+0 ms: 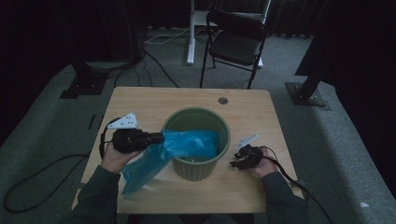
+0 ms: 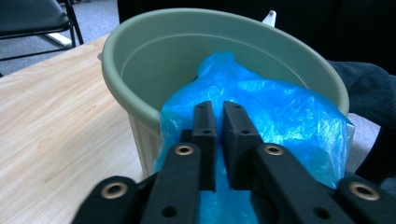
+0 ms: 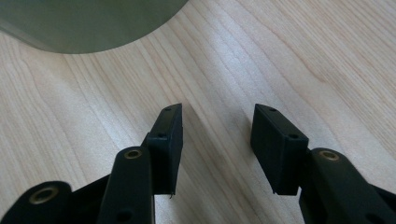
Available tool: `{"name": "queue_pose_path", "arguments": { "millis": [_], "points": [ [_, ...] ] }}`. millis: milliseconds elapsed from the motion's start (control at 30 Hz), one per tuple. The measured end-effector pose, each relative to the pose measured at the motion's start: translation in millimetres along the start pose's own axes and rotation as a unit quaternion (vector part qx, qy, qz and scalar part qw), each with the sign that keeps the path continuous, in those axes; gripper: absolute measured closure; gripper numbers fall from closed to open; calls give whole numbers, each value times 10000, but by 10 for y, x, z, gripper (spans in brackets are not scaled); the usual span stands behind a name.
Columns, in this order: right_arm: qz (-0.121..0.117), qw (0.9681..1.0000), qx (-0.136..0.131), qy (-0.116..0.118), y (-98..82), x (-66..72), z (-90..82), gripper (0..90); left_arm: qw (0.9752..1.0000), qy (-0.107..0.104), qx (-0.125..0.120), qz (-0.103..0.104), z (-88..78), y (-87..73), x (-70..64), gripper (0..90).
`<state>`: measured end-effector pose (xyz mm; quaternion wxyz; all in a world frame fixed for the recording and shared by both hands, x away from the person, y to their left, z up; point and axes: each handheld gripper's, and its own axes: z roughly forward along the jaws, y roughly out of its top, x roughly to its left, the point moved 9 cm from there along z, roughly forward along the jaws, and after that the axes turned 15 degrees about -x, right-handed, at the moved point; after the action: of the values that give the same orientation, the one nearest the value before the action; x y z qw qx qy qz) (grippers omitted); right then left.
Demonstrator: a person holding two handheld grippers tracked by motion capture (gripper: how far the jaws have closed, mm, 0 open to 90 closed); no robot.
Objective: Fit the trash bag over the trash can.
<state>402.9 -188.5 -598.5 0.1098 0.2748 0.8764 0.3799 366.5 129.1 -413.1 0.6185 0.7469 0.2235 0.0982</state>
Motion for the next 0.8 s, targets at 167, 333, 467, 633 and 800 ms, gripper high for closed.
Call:
{"name": "queue_pose_path", "arguments": {
  "millis": [167,333,467,633,800],
  "points": [
    [-21,10000,33,-50,-6,-17,-8,551,10000,12,-61,6,51,81,-17,889],
    [-19,9999,-22,-101,18,-30,-41,580,10000,23,-58,8,125,140,-19,890],
    [0,9997,-147,-205,65,-62,-103,621,10000,30,-77,16,176,190,-18,890],
    [114,9982,-457,-363,178,-108,-251,684,10000,26,-88,22,244,234,-18,891],
    [178,9965,-670,-472,270,-141,-360,708,9999,37,-125,-6,307,254,-7,891]
  ]
}}
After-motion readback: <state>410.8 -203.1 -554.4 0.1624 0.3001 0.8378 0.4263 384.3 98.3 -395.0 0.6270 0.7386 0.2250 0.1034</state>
